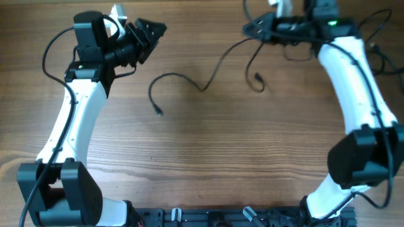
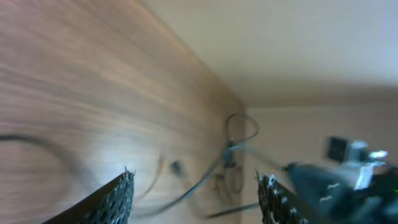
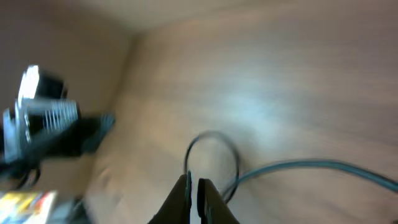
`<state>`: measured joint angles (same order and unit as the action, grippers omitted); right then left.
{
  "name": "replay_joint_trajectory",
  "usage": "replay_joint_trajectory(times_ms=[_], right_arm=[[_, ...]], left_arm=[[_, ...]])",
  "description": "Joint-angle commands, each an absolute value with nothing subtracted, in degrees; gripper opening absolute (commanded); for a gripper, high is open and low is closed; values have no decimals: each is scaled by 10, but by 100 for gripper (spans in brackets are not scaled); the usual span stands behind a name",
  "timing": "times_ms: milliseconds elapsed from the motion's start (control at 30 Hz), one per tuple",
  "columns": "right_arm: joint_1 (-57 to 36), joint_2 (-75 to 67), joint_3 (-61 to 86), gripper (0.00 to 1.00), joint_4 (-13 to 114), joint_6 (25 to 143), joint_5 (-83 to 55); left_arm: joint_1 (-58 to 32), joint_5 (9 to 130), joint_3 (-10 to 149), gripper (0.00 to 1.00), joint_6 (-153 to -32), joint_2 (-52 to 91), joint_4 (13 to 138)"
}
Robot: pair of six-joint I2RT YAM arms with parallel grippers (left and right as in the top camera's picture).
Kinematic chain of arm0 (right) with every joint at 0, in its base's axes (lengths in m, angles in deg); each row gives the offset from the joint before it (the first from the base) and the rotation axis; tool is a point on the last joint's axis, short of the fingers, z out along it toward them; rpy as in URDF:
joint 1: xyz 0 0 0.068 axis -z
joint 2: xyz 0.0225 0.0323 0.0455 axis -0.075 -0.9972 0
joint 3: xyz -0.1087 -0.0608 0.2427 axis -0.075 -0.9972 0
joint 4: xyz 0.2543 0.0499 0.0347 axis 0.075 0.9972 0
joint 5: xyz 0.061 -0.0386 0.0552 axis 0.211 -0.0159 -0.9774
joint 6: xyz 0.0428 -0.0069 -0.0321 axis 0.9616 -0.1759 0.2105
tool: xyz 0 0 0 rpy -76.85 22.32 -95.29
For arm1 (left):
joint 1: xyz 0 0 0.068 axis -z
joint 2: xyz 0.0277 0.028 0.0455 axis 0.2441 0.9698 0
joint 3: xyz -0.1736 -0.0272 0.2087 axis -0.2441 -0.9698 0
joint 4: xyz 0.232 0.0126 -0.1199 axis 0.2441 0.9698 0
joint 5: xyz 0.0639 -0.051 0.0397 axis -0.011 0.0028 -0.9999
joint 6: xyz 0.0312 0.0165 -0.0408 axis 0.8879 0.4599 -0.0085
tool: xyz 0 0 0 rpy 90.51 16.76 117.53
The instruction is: Untangle cables
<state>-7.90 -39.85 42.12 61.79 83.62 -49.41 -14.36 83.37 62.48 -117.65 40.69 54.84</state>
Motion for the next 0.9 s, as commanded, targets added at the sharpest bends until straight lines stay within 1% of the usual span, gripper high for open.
replay_joint_trajectory(times_ms=[0,133,200,333,467,600,700,867], right_arm=[[-24,-353,558,5,683,832,-343],[40,-353,667,5,748,819,-290],[87,-353,718,4,773,819,-275],[180,-353,772,4,802,820,-276],[247,-353,779,5,818,820,-279],[290,-354,779,4,838,819,-274],[314,-358,773,4,861,849,-198],[323,-388,737,4,869,886,-62]], left_arm=[[-146,843,626,67,-1077,404,581],[-146,843,626,67,-1077,404,591],[-146,843,626,67,-1077,404,592],[-146,843,626,68,-1077,404,592],[-146,843,626,68,-1077,404,592],[-146,843,626,68,-1077,404,592],[-142,843,626,68,-1077,404,593],[-136,840,626,68,-1077,404,594]])
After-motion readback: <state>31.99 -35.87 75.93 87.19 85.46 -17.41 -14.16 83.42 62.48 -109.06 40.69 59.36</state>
